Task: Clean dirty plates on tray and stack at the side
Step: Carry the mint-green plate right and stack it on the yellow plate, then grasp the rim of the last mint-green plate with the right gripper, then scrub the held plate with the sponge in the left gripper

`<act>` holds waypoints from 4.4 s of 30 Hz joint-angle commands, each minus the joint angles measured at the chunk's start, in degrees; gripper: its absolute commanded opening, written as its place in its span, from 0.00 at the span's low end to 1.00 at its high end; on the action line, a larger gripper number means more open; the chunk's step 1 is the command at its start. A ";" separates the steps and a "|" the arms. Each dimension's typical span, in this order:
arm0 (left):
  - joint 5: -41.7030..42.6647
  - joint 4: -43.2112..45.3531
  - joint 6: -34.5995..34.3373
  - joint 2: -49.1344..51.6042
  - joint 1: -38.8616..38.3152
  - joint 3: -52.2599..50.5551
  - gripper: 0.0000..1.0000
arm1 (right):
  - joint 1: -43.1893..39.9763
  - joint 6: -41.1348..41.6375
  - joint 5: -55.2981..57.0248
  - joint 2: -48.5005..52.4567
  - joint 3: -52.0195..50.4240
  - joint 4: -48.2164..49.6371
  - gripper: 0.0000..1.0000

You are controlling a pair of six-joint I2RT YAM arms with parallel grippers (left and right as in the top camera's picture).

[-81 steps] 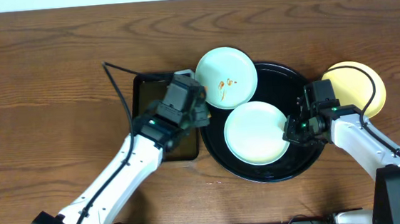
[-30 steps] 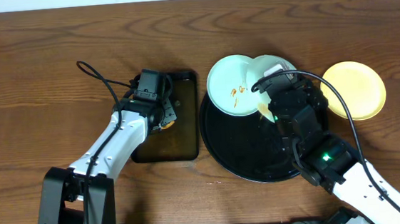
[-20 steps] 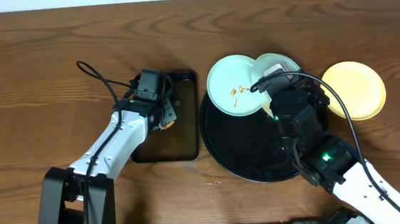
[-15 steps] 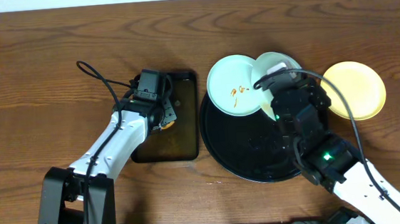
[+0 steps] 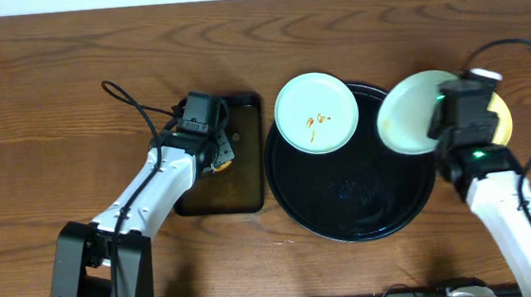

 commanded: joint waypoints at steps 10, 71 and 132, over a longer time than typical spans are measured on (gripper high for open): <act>-1.14 0.04 0.35 0.46 0.24 -0.17 0.08 | -21.92 17.97 -13.20 5.86 0.98 2.23 0.01; 9.77 4.66 7.91 -6.43 -1.20 3.02 0.07 | 7.67 1.42 -40.61 18.67 0.61 1.77 0.01; 9.18 13.86 4.90 5.64 -19.28 2.91 0.08 | 7.98 1.44 -40.57 19.06 0.35 -7.80 0.01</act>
